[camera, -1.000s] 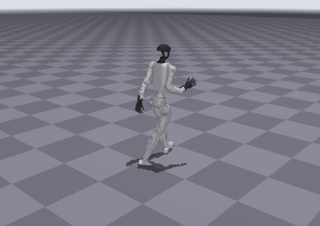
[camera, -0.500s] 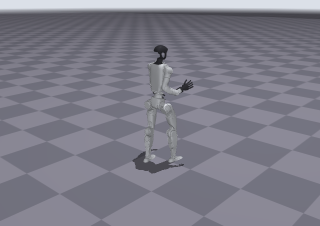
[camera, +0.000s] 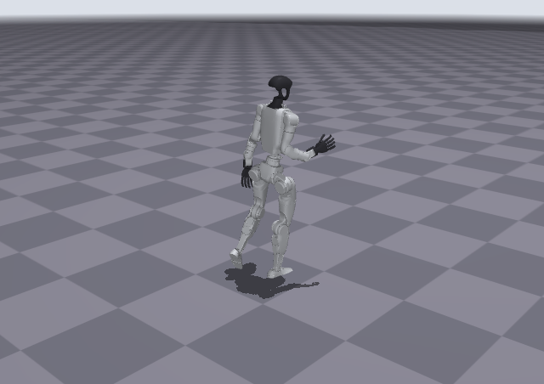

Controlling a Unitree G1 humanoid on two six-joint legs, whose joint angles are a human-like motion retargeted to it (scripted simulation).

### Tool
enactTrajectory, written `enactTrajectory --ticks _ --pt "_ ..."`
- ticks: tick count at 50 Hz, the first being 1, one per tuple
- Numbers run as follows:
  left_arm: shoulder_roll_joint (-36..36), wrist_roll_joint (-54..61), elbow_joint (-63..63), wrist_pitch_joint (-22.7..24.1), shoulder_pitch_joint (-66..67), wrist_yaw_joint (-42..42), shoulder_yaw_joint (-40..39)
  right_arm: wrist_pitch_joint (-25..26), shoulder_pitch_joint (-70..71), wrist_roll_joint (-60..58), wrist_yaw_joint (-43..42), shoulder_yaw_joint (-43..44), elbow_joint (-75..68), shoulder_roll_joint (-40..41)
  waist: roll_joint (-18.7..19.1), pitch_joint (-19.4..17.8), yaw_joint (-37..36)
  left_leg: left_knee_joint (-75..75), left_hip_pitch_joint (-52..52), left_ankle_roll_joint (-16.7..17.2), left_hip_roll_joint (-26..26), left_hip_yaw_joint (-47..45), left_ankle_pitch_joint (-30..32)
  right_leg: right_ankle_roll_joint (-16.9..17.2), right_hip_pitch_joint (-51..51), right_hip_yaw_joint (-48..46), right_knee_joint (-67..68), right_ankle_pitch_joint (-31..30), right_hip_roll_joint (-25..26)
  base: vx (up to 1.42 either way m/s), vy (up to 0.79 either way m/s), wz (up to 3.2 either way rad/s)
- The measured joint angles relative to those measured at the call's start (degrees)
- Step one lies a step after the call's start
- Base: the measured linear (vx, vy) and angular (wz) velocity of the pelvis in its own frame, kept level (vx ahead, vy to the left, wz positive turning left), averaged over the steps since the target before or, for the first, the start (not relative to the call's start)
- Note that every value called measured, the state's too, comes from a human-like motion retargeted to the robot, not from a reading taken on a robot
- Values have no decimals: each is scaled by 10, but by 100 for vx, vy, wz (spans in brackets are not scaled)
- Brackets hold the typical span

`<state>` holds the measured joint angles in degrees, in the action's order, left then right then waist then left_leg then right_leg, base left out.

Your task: Walk run

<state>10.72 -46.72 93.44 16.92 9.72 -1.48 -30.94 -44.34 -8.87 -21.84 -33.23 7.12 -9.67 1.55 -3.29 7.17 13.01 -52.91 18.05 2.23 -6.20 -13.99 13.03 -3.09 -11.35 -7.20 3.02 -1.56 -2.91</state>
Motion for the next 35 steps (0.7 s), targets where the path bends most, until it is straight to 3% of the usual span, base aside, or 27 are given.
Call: enactTrajectory --ticks 4,11,15,17,20,23,25,27,30,32,35 --pt "-20 -37 16 -5 53 4 -14 -3 15 -1 -2 -14 9 -10 -18 -18 -41 90 74 -27 33 -8 -85 -8 42 22 -13 13 20 53 -24 -109" --pt "-55 -47 40 -44 107 -30 -44 -5 19 1 -9 -19 22 -15 0 -42 -62 394 125 -93 69 -32 -146 -36 108 24 -17 50 74 67 -15 -25" --pt "-59 -52 40 -48 118 -44 -52 -5 4 -3 -19 -20 27 -6 -10 -41 -79 513 133 -73 106 -59 -205 -51 140 19 -10 62 84 77 -15 -26" --pt "-53 -54 40 -53 115 -42 -52 -5 -6 -2 -22 -20 29 -3 -15 -37 -97 513 127 -84 108 -67 -202 -56 152 29 2 56 91 73 -9 -48" --pt "-43 -56 40 -62 104 -31 -58 -8 -21 2 -20 -12 27 -4 -30 -16 -139 473 121 -134 95 -104 -177 -45 164 32 21 18 84 100 -4 -83" --pt "-31 -24 40 -66 83 -27 -71 -12 -33 -6 -12 -8 16 4 -45 9 -162 461 117 -146 107 -51 -128 4 171 20 56 -77 69 105 -7 -82" --pt "-20 15 40 -69 65 -30 -75 -11 -45 -17 -18 -22 9 10 -55 23 -155 435 116 -160 114 -21 -141 65 164 33 102 -177 64 114 -7 -32" --pt "-7 60 40 -68 34 -33 -62 -9 -50 -21 -26 -34 3 12 -41 26 -137 417 96 -159 105 -2 -167 123 131 56 192 -259 98 93 -7 31" --pt "9 105 32 -56 -28 -33 -33 -15 -41 -14 -14 -37 -3 4 -32 23 -119 412 48 -152 104 -10 -202 178 50 45 394 -284 114 76 -13 21" --pt "15 114 10 -45 -70 -35 -17 -19 -33 -8 -3 -33 -4 2 6 33 -130 420 37 -143 65 1 -212 151 13 42 384 -266 139 57 3 -43" --pt "12 111 -34 -24 -130 -39 10 -18 -33 -9 -4 -18 5 -4 40 31 -107 436 0 -138 56 13 -224 85 -51 3 409 -160 112 76 4 69"
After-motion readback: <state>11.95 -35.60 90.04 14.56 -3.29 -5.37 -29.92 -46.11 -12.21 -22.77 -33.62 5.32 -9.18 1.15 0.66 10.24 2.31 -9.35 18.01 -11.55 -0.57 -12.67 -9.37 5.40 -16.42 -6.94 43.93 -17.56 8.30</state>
